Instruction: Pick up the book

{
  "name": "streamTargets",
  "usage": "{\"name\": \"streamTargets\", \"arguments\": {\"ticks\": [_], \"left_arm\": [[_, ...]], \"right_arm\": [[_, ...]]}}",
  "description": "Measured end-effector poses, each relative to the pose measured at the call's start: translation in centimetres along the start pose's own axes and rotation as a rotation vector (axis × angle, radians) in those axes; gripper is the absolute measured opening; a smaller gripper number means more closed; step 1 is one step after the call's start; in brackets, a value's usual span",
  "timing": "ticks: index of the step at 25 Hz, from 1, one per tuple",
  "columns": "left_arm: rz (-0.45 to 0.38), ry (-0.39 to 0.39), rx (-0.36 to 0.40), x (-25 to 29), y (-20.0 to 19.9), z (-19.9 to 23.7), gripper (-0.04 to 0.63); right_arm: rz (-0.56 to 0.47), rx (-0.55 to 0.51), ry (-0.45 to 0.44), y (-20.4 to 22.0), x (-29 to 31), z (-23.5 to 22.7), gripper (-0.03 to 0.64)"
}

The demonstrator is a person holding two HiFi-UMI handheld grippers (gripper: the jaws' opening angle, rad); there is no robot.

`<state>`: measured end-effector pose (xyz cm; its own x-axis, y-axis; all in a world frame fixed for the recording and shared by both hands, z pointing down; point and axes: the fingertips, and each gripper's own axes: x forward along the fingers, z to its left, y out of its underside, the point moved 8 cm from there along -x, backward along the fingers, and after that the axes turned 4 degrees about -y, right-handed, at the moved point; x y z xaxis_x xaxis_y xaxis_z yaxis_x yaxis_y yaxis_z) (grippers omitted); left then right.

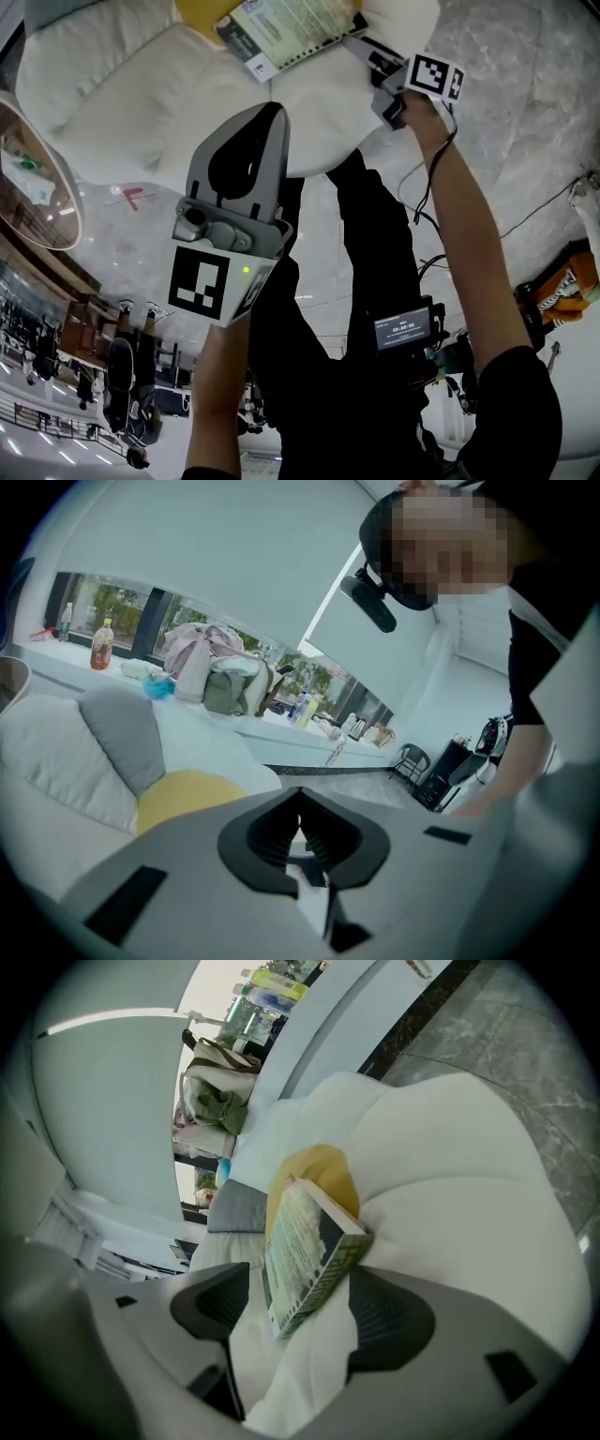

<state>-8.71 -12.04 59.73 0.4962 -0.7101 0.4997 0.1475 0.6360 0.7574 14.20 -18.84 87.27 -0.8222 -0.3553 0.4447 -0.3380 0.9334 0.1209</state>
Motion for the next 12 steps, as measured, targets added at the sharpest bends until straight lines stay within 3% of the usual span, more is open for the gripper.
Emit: {"name": "streamTargets", "arguments": {"ticks": [12], "left_arm": [[-0.016,0.013,-0.002,1.2,0.9,0.7,0.014]], "right_arm": [[0.004,-0.005,0.026,-0.6,2.1,-1.4,0.33]]}}
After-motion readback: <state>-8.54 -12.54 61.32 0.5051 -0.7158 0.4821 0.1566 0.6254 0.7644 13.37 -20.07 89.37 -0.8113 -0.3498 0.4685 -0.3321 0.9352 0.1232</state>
